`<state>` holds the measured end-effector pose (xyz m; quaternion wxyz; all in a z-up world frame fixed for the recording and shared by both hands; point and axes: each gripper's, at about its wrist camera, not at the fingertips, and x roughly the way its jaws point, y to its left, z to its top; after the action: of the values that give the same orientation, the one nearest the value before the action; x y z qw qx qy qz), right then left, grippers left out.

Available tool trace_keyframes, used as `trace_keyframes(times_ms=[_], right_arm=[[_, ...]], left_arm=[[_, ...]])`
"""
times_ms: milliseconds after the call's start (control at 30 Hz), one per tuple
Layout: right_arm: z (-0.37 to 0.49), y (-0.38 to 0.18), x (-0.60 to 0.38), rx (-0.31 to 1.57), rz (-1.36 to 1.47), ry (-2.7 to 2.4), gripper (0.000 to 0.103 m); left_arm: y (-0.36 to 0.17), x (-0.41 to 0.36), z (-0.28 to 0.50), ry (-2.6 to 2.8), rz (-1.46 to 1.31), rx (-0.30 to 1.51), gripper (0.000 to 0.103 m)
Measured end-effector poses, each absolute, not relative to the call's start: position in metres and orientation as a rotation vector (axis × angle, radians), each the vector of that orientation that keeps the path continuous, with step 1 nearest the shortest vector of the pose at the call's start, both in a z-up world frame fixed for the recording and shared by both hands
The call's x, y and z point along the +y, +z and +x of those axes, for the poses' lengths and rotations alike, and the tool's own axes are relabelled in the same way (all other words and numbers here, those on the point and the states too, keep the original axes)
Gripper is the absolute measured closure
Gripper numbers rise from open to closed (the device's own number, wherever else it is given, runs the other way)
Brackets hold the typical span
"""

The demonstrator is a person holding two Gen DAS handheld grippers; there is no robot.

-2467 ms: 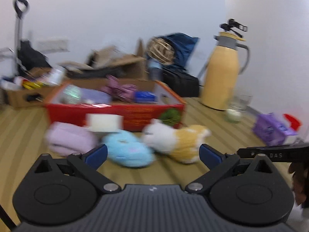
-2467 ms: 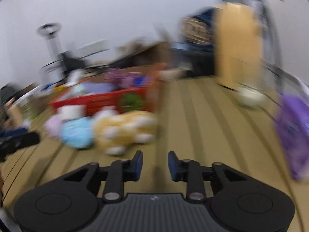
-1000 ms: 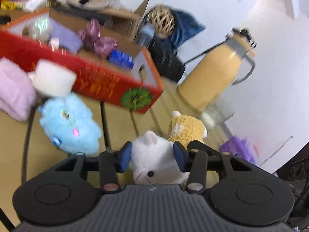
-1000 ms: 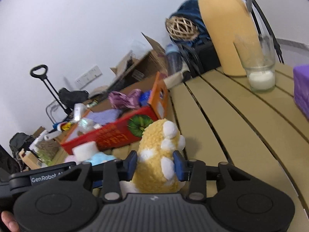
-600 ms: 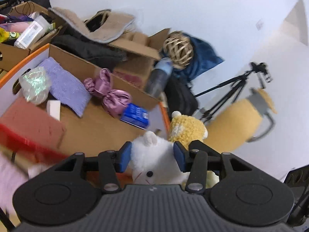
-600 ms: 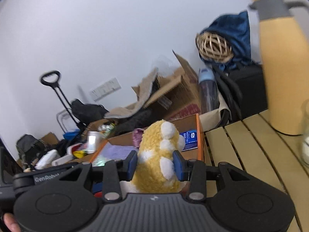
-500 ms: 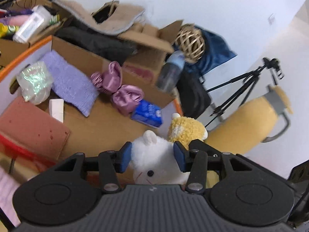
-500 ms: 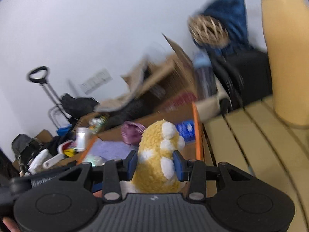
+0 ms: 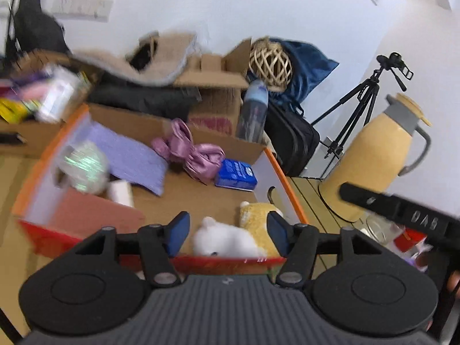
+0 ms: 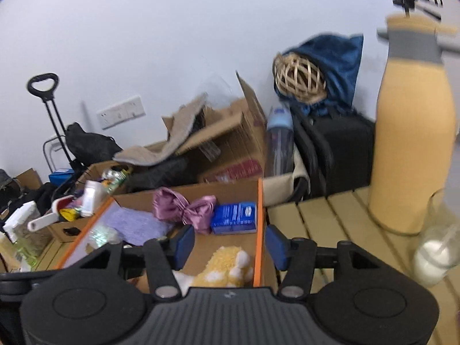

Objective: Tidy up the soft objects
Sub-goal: 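Carry both plush toys into the box and open both grippers, then move both grippers back to the table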

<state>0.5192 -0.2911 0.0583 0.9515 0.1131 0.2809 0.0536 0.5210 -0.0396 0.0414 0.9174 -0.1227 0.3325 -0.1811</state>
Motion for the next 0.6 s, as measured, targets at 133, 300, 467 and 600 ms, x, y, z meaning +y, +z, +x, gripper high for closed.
trace_keyframes(times_ms=[133,300,467,600], right_arm=[[0.474,0.089,-0.297,0.521,0.179,0.127,0.039],[0.389,0.108,-0.298,0.450,0.111,0.174,0.024],[0.289,0.102,-0.283,0.364,0.071,0.211,0.014],[0.223,0.091,-0.269,0.330,0.060,0.246,0.013]], left_arm=[[0.071,-0.018,0.452,-0.386,-0.173,0.587,0.032],[0.091,0.004,0.344,-0.305,-0.030,0.379,0.012],[0.085,0.024,0.251,-0.196,0.013,0.266,0.003],[0.077,0.027,0.190,-0.156,0.051,0.222,0.000]])
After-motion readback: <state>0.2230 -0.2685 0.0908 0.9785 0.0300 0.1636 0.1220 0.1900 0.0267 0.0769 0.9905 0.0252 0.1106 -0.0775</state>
